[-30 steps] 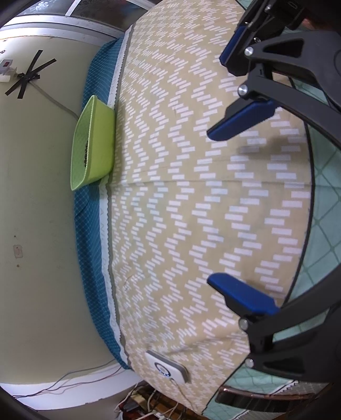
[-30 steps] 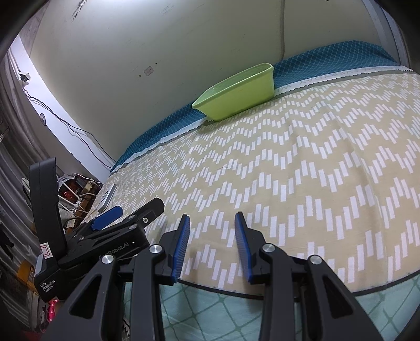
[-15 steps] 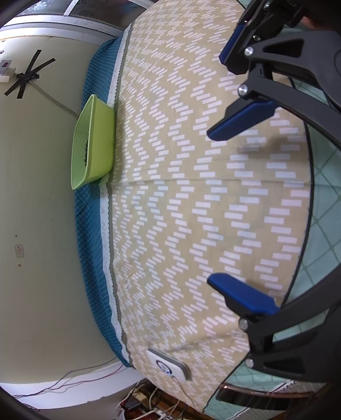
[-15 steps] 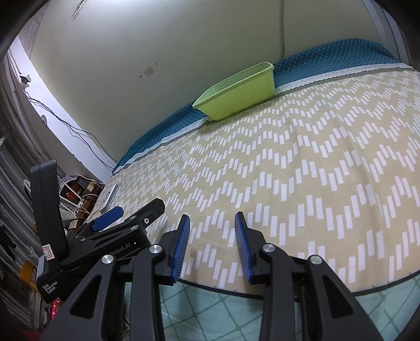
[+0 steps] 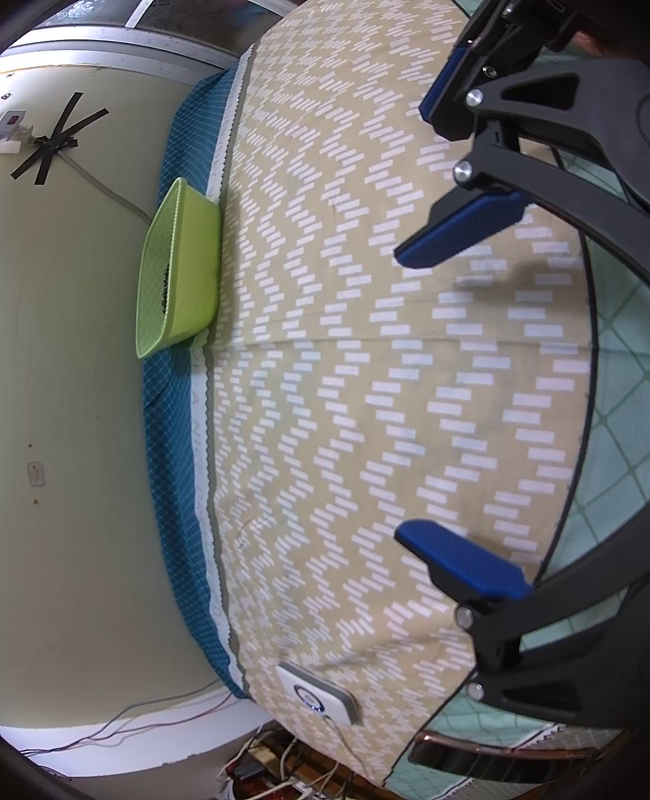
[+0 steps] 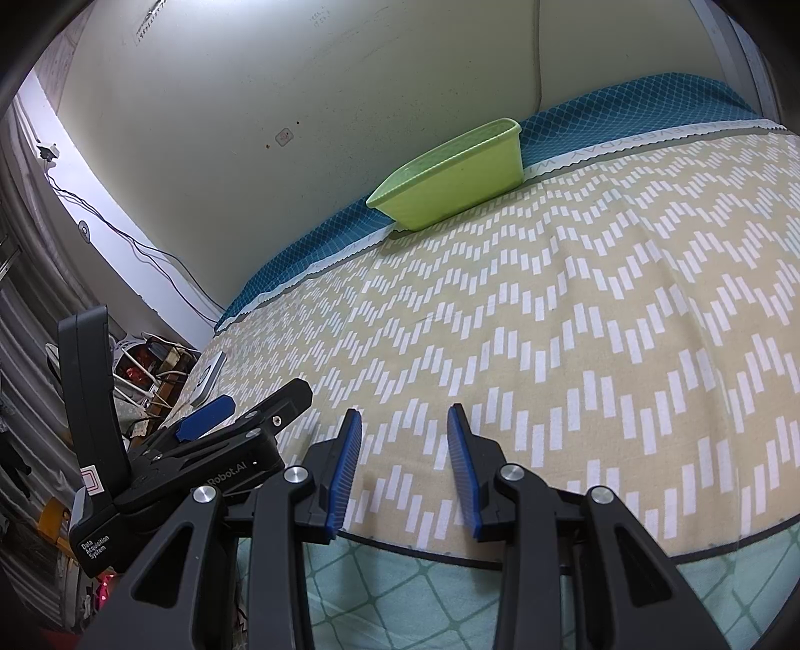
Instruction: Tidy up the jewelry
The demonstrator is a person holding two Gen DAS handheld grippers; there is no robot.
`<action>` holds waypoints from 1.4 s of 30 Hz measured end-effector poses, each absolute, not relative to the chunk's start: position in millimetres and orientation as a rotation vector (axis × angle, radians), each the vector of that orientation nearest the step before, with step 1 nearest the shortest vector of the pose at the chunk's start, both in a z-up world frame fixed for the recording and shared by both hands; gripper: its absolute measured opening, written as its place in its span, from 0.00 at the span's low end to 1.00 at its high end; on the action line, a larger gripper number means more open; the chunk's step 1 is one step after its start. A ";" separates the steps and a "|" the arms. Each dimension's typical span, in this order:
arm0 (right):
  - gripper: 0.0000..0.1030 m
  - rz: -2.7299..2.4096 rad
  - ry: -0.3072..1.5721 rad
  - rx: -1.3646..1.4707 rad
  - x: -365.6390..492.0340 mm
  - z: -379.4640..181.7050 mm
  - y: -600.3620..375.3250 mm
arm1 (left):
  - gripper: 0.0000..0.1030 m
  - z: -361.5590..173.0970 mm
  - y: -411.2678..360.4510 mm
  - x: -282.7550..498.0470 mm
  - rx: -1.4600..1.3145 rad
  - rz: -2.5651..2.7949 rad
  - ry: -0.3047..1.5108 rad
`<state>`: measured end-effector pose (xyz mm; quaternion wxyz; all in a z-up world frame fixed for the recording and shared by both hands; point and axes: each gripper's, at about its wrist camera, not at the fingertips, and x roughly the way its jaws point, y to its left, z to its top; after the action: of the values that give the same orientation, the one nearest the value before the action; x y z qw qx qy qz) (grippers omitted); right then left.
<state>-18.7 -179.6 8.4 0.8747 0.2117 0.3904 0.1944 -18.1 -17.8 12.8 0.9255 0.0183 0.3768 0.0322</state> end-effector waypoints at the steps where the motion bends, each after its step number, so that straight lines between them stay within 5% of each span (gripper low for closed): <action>1: 0.18 0.405 0.815 0.442 -18.8 8.3 -179.6 | 0.94 12.7 -17.8 -18.1 0.038 0.067 0.773; 42: 0.21 0.388 0.807 0.451 -24.5 10.6 -178.1 | 0.94 11.9 -19.6 -20.0 0.024 0.087 0.787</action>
<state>-24.5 -178.1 10.6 0.8770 0.2164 0.3866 0.1858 -20.0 -19.6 11.9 0.9225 0.0117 0.3834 0.0425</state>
